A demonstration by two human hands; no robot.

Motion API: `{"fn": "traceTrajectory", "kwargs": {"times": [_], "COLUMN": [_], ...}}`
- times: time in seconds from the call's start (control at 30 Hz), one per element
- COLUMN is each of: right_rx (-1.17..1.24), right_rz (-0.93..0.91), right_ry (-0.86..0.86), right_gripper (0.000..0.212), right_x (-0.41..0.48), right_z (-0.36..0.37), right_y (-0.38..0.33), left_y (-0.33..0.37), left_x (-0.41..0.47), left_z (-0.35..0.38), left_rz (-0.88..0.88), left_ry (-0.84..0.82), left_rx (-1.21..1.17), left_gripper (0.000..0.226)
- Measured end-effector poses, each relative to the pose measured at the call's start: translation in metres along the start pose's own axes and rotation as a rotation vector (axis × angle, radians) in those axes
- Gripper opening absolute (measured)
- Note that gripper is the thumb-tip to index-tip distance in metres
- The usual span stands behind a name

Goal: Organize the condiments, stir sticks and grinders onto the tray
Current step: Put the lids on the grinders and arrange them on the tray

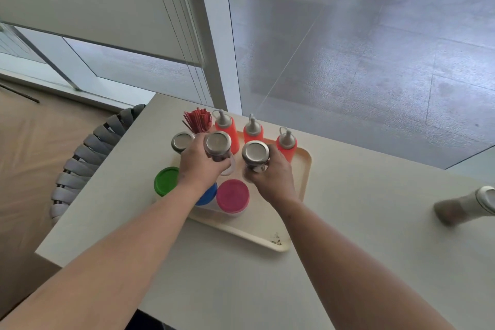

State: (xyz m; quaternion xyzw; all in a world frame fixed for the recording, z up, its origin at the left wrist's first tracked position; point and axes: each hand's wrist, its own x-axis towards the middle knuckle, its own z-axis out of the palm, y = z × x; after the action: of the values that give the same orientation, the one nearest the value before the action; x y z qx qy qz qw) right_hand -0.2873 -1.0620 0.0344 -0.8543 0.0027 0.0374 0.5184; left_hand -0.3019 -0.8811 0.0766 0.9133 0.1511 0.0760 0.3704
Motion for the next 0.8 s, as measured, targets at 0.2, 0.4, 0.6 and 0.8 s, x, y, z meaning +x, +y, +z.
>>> {"fn": "traceTrajectory", "kwargs": {"times": [0.2,0.4,0.6,0.8], "right_rx": [-0.002,-0.015,-0.031,-0.036], "right_rz": [0.024,0.049,0.085,0.088], "right_ry": [0.041,0.04,0.05,0.043], "right_gripper": [0.045,0.041,0.041,0.043], "right_x": [0.007,0.011,0.01,0.011], "right_z": [0.019,0.03,0.035,0.038], "right_y": [-0.001,0.0,0.009,0.013], "left_y": [-0.009,-0.018,-0.025,-0.03], "left_x": [0.011,0.012,0.013,0.014], "left_z": [0.006,0.014,0.02,0.025], "left_rz": [-0.012,-0.081,-0.114,-0.131], "left_ry": [-0.006,-0.035,-0.045,-0.051], "left_rx": [0.028,0.077,0.094,0.069], "left_gripper": [0.063,0.063,0.059,0.057]}}
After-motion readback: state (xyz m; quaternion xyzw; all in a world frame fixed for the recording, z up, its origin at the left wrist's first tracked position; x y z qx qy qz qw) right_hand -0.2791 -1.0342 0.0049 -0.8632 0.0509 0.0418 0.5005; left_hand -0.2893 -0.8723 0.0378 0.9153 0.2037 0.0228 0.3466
